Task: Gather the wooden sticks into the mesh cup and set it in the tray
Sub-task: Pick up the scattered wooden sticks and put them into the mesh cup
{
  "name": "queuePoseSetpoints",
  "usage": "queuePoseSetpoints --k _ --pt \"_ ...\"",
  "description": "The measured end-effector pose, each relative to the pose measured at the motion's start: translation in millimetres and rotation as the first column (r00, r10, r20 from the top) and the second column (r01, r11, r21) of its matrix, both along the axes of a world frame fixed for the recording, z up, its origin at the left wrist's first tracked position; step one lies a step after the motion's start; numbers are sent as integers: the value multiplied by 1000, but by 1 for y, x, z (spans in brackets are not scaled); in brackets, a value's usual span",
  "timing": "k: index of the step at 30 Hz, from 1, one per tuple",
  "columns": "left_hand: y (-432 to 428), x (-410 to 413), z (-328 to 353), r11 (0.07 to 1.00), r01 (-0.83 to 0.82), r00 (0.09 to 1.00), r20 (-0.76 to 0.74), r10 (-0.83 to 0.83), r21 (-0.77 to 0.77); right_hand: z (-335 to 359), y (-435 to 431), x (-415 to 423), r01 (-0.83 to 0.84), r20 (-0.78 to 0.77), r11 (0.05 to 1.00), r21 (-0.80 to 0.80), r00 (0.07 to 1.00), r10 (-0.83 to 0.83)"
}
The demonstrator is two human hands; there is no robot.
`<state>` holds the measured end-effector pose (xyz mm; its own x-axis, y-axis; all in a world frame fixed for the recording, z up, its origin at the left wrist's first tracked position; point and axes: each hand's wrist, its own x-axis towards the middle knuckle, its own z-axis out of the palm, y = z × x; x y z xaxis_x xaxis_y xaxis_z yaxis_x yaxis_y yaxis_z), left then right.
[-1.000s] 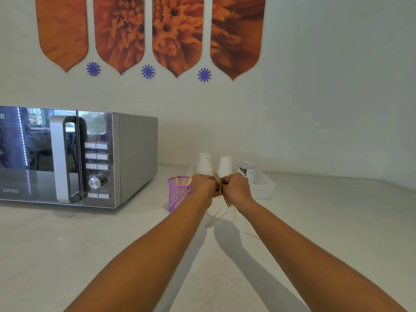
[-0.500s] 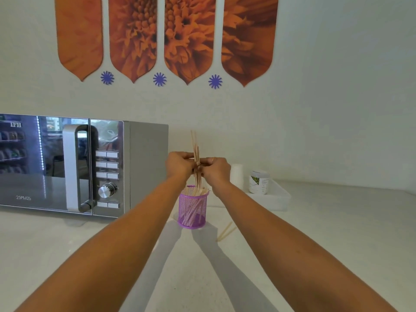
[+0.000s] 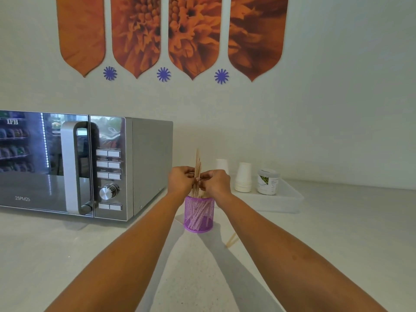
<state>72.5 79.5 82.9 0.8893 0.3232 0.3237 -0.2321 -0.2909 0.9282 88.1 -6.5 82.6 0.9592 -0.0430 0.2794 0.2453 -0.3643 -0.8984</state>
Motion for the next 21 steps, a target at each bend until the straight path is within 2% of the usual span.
queuePoseSetpoints --k 5,10,17,21 --pt "-1 6 -6 996 -25 999 -42 29 81 -5 3 1 11 23 995 -102 1000 -9" --pt "-5 6 -9 982 -54 994 -79 70 182 -9 -4 2 57 41 991 -122 998 -52" --pt "-17 3 -10 924 -145 988 10 152 355 -11 -32 1 148 168 989 -3 975 -145" --pt "-34 -2 -11 889 -151 987 109 115 432 -17 -53 0 189 180 980 60 964 -197"
